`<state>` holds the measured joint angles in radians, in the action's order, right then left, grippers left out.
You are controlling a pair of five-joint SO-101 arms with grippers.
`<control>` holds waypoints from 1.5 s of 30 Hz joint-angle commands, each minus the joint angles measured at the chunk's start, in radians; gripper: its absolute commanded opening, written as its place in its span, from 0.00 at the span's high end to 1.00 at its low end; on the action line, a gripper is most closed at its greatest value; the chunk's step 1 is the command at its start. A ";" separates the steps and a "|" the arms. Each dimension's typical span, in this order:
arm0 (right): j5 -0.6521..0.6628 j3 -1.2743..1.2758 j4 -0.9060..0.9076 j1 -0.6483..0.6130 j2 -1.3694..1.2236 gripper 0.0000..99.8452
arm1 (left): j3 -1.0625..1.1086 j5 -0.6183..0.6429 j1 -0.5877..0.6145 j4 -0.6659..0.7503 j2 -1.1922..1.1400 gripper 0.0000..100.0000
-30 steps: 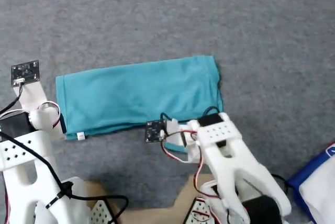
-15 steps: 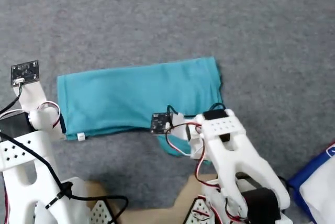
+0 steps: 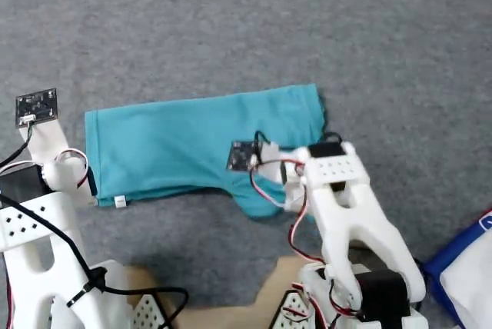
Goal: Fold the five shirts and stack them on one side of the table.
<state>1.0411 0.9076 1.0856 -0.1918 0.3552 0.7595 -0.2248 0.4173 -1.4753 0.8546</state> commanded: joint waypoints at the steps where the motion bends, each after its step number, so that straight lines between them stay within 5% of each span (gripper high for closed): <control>1: 0.003 -0.186 0.077 0.012 -0.004 0.99 | -0.044 -0.008 0.009 -0.009 0.018 0.98; 15: 0.008 -0.707 0.115 -0.007 -0.397 0.99 | -0.037 -0.006 0.009 -0.009 0.018 0.98; 28: 0.064 -1.320 0.411 -0.105 -0.823 0.98 | -0.037 -0.006 0.008 -0.008 0.018 0.98; 35: 0.064 -1.379 0.482 -0.074 -0.837 0.69 | -0.037 -0.006 0.008 -0.008 0.018 0.98; 45: 0.140 -1.119 0.618 -0.012 -0.492 0.67 | -0.035 -0.006 0.000 -0.008 0.018 0.98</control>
<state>1.1469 -0.3307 1.6886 -0.2163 -0.3184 0.7595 -0.2248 0.4173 -1.4753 0.8546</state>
